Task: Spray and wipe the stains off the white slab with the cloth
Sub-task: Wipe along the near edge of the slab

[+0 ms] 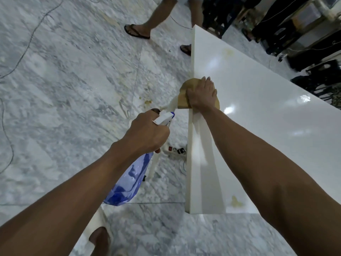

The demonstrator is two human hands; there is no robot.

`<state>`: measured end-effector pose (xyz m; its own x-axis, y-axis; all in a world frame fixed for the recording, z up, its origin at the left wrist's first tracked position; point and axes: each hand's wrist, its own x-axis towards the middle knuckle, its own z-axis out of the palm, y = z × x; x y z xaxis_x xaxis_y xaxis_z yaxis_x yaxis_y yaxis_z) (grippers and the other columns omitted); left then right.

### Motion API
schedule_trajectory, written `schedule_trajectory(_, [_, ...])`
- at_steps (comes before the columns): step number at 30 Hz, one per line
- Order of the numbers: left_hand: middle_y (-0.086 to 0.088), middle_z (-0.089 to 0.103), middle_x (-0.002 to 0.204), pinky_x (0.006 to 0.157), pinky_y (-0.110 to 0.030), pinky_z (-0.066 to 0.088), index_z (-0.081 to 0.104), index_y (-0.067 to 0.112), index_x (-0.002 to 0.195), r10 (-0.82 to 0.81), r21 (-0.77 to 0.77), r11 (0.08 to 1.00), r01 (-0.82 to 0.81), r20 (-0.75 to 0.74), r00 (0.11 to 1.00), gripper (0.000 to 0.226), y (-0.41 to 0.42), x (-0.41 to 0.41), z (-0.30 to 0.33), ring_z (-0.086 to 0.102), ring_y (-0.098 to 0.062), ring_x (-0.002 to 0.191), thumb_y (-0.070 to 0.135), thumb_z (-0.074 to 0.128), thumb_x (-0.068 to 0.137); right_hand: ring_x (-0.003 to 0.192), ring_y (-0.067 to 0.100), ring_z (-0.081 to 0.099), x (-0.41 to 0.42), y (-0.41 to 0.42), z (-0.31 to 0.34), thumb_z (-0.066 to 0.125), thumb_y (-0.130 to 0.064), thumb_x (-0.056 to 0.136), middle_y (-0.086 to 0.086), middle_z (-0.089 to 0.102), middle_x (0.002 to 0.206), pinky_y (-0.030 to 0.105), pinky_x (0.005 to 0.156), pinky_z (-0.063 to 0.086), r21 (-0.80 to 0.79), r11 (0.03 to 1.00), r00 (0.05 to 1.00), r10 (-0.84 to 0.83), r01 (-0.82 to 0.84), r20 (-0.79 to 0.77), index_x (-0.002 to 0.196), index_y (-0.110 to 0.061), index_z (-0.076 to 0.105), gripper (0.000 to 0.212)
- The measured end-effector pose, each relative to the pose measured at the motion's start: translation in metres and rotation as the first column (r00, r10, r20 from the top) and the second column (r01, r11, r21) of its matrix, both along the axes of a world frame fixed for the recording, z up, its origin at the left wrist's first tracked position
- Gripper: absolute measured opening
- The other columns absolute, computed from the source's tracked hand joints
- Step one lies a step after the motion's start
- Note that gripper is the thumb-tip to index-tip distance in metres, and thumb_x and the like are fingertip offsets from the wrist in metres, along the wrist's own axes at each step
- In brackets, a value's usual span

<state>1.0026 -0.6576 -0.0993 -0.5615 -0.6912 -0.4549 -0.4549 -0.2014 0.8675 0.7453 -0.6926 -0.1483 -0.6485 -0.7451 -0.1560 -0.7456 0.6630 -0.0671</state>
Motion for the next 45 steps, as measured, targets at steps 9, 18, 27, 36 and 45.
schedule_trajectory(9, [-0.013, 0.058, 0.078, 0.044, -0.024, 0.046, 0.062, 0.002, 0.092, 0.032, 0.017, 0.999, -0.031, -0.029, 0.999, 0.007, 0.062, 0.013, 0.000, 0.059, -0.024, 0.048, 0.007, 0.058, 0.089, 0.155, 0.028, -0.004, 0.053, 0.091, 0.001, 0.037, -0.042, 0.101, 0.014, -0.002, 0.167, 0.047, 0.125, -0.001, 0.010, 1.000, 0.999, -0.003, 0.003, 0.032, 0.158, -0.005, 0.000, 0.078])
schedule_trajectory(18, [-0.019, 0.065, 0.091, 0.046, -0.025, 0.049, 0.062, -0.001, 0.108, 0.046, -0.005, 0.999, -0.046, -0.006, 0.999, 0.022, 0.136, 0.046, 0.008, 0.060, -0.013, 0.037, 0.012, 0.057, 0.091, 0.154, 0.025, -0.010, 0.118, 0.194, 0.001, 0.033, -0.045, 0.103, 0.011, -0.007, 0.168, 0.044, 0.124, -0.006, 0.012, 1.000, 0.996, -0.021, 0.020, 0.081, 0.158, -0.006, -0.004, 0.077])
schedule_trajectory(27, [-0.019, 0.067, 0.093, 0.051, -0.029, 0.051, 0.064, -0.001, 0.108, 0.041, 0.011, 0.999, -0.041, -0.011, 0.999, 0.044, 0.186, 0.078, 0.030, 0.063, -0.022, 0.049, 0.023, 0.055, 0.073, 0.154, 0.026, -0.013, 0.158, 0.258, 0.002, 0.037, -0.045, 0.103, 0.012, -0.010, 0.167, 0.044, 0.123, -0.009, 0.022, 1.000, 0.994, -0.004, 0.002, 0.110, 0.157, -0.004, -0.007, 0.081])
schedule_trajectory(36, [-0.019, 0.064, 0.085, 0.052, -0.032, 0.054, 0.064, -0.001, 0.100, 0.032, 0.004, 0.999, -0.032, -0.013, 0.999, 0.047, 0.209, 0.085, 0.045, 0.063, -0.025, 0.053, 0.028, 0.053, 0.064, 0.153, 0.027, -0.017, 0.179, 0.295, 0.005, 0.039, -0.043, 0.102, 0.013, -0.013, 0.166, 0.044, 0.122, -0.013, 0.033, 0.997, 0.993, 0.071, -0.075, 0.099, 0.156, -0.003, -0.011, 0.084])
schedule_trajectory(45, [-0.020, 0.066, 0.078, 0.054, -0.038, 0.053, 0.065, -0.008, 0.087, -0.013, -0.063, 0.998, 0.015, 0.047, 0.999, 0.025, 0.208, 0.082, 0.086, 0.060, -0.027, 0.050, 0.012, 0.054, 0.078, 0.147, 0.028, 0.029, 0.160, 0.295, 0.035, 0.037, -0.025, 0.107, 0.020, 0.030, 0.157, 0.036, 0.118, 0.022, -0.072, 0.996, 0.923, 0.078, -0.055, 0.376, 0.152, 0.002, 0.023, 0.054])
